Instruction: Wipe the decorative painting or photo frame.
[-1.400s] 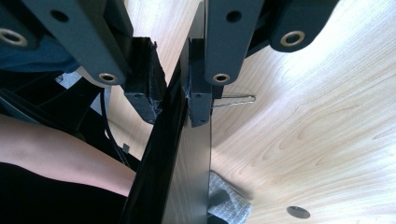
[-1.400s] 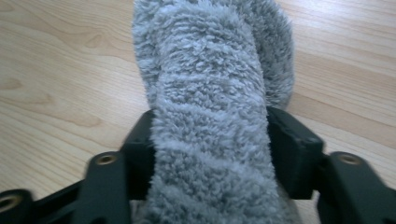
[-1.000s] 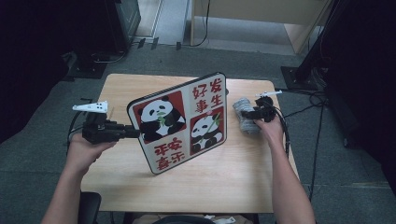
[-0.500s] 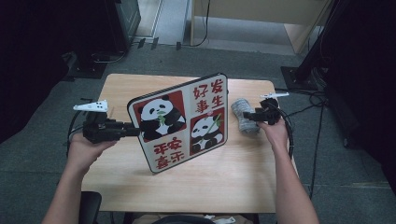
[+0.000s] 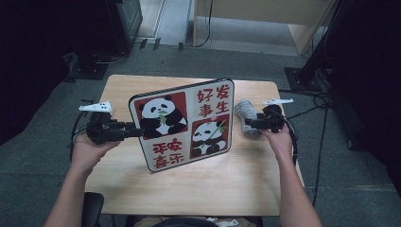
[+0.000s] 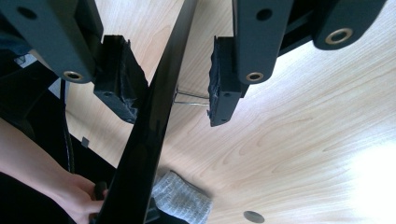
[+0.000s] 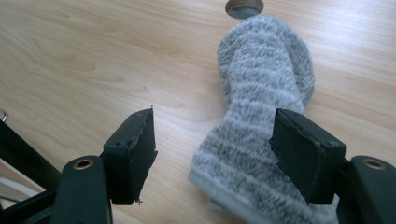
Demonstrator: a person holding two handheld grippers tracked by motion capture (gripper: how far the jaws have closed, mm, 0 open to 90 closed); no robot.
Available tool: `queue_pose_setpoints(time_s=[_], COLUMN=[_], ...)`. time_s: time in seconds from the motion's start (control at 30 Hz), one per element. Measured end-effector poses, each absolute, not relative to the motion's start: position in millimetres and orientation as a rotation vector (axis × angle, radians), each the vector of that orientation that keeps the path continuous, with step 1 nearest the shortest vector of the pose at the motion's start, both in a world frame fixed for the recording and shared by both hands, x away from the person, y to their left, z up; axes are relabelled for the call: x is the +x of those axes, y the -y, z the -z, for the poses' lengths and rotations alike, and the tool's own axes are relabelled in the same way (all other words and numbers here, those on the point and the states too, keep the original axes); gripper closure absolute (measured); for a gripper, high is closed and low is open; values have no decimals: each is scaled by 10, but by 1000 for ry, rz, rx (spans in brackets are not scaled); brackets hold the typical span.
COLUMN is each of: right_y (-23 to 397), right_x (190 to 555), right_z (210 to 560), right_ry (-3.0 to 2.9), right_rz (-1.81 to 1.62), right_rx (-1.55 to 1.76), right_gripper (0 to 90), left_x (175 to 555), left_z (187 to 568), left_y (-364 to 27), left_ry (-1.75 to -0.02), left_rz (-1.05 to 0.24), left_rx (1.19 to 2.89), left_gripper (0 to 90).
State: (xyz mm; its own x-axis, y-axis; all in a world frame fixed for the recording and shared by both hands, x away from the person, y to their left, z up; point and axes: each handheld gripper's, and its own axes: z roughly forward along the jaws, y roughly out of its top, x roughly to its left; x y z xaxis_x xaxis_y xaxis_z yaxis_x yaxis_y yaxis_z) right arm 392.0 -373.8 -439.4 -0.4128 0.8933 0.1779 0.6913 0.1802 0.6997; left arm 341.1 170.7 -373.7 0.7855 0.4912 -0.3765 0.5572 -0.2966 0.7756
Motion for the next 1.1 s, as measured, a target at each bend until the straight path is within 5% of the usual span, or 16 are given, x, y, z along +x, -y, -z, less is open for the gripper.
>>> queue_pose_setpoints(time_s=[0.8,1.1], right_y=[3664,3696], right_x=[3606,3616], right_z=[4390,4449], right_ry=[-2195,-2194], right_rz=[-1074,-1084], right_rx=[1474,1489], right_gripper=[328,249], left_x=[3492,3422], left_z=[3819,3806], left_y=[-1796,-1830], left_ry=[-848,-803], left_rz=[38,-2], left_rx=[1942,1979], left_gripper=[530,443])
